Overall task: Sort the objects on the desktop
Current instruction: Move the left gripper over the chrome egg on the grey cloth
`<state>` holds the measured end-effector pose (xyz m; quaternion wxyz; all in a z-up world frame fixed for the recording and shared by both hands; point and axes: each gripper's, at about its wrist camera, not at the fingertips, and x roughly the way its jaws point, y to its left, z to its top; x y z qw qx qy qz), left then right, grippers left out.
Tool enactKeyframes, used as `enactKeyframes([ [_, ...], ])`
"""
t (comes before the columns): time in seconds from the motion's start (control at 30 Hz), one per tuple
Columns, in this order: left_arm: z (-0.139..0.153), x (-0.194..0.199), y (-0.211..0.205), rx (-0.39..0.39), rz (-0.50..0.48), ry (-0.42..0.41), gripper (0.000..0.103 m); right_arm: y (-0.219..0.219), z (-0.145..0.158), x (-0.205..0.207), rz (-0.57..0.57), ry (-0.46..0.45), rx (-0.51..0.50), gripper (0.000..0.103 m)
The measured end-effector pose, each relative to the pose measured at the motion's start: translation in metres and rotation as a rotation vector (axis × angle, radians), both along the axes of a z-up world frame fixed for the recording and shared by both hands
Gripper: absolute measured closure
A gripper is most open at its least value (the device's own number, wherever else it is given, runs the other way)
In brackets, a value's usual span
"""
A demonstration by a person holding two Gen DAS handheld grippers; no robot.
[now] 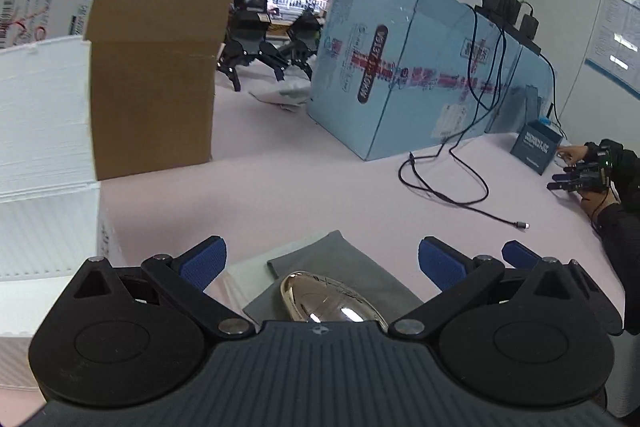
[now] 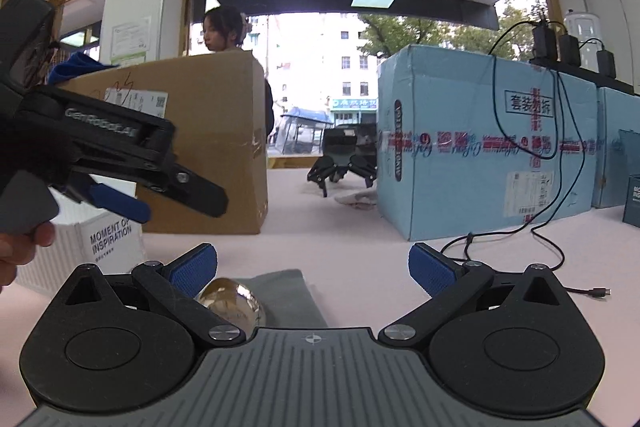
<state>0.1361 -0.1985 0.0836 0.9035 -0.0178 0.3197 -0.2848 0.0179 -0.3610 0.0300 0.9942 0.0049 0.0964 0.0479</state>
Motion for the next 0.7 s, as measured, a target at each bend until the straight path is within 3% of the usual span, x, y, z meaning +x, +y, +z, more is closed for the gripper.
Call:
enactKeyframes([
  [0.1,-0.016,0.019,-0.011,0.036,-0.104,0.075,0.0,0.018,0.002,-0.002,0.114,0.003,-0.104,0.0],
  [0.2,-0.025,0.033,-0.012,0.021,-0.145,0.155,0.0,0.029,-0.002,0.004,0.175,0.052,-0.151,0.0],
  [0.37,-0.035,0.047,-0.008,-0.016,-0.163,0.238,0.0,0.025,-0.005,0.016,0.18,0.129,-0.104,0.002],
  [0.6,-0.045,0.045,-0.016,0.01,-0.187,0.25,0.003,0.034,-0.009,0.028,0.209,0.197,-0.13,0.011],
  [0.7,-0.049,0.047,-0.018,0.019,-0.178,0.26,0.011,0.033,-0.013,0.035,0.201,0.242,-0.123,0.024],
])
